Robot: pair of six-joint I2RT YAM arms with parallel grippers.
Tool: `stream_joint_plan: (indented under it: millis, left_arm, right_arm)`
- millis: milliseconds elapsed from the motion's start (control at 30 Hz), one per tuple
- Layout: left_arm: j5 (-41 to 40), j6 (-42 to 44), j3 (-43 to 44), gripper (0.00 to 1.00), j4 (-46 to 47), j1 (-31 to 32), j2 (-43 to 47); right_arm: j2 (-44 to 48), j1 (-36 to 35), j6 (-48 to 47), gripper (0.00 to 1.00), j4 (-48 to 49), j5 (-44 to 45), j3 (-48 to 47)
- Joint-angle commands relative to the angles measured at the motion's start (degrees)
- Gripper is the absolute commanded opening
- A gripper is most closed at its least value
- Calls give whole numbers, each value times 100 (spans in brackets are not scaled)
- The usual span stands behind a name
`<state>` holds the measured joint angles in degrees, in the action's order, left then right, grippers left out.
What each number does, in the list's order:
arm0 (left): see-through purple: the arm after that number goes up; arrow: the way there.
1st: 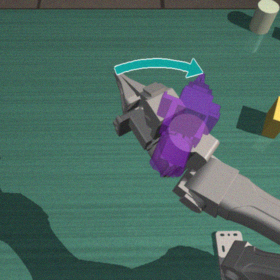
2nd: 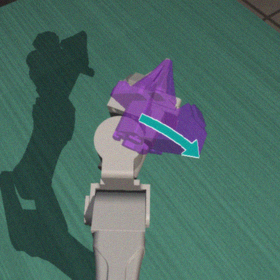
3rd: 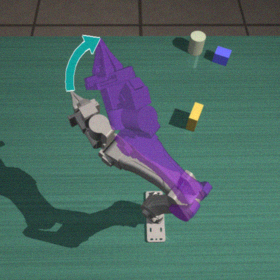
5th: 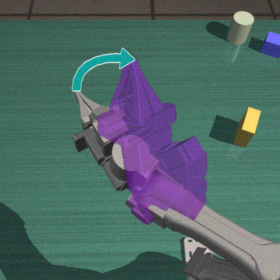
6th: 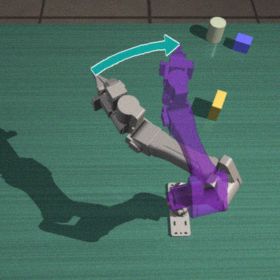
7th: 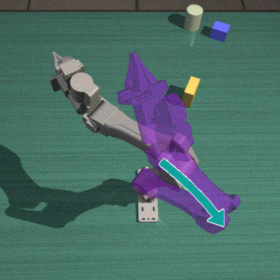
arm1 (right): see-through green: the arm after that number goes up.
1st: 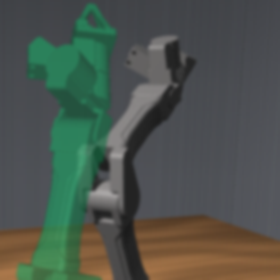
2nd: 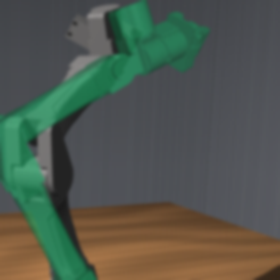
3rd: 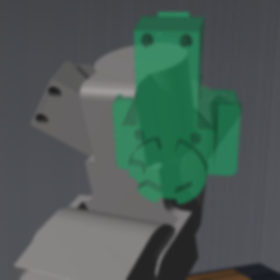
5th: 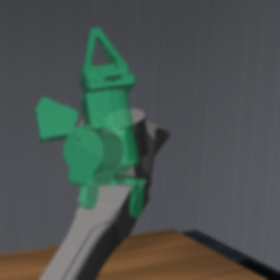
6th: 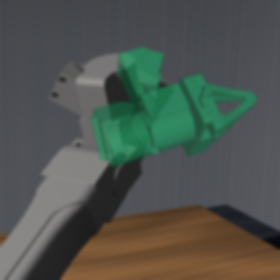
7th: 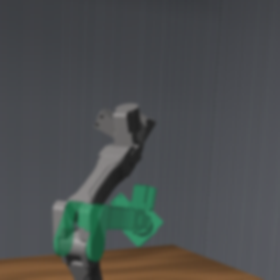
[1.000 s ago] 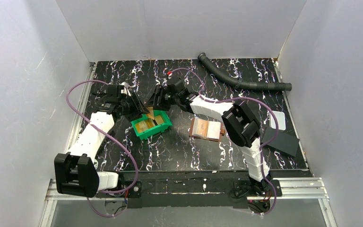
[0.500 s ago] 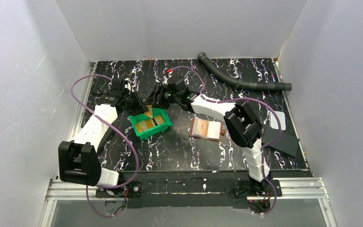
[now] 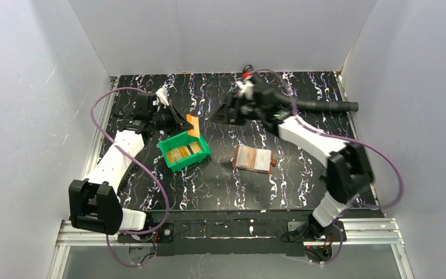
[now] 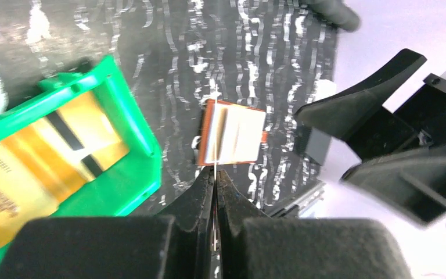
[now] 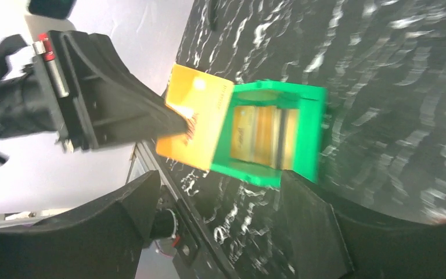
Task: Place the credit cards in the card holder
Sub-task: Insert the credit card into the card holder.
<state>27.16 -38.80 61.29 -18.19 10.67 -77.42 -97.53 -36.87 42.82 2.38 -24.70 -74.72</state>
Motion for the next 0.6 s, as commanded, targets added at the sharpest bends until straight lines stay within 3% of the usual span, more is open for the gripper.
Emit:
stream_joint_plan:
  millis: [0, 67, 167, 200, 433, 567]
  left_arm:
    - [844, -701, -330, 0, 1103, 319, 126]
    - [929, -1067, -552, 0, 1829, 666, 67]
    - [749, -1527, -813, 0, 2827, 1295, -90]
    - [624, -1598, -871, 0, 3120, 1498, -132]
    - [212, -2092, -947, 0, 4323, 2217, -430]
    - [198, -2417, -926, 0, 4911, 2439, -617]
  right_arm:
    - [1233, 1135, -516, 85, 654, -1368, 1427]
    - [1599, 1395, -683, 83, 886, -1923, 2002]
    - [2021, 1581, -147, 64, 1781, -2772, 2713]
    - [2229, 1619, 170, 62, 2227, -2838, 3005]
    - [2954, 2057, 1867, 69, 4063, -2709, 4076]
    - [2948, 2270, 2809, 65, 5231, -2695, 4467]
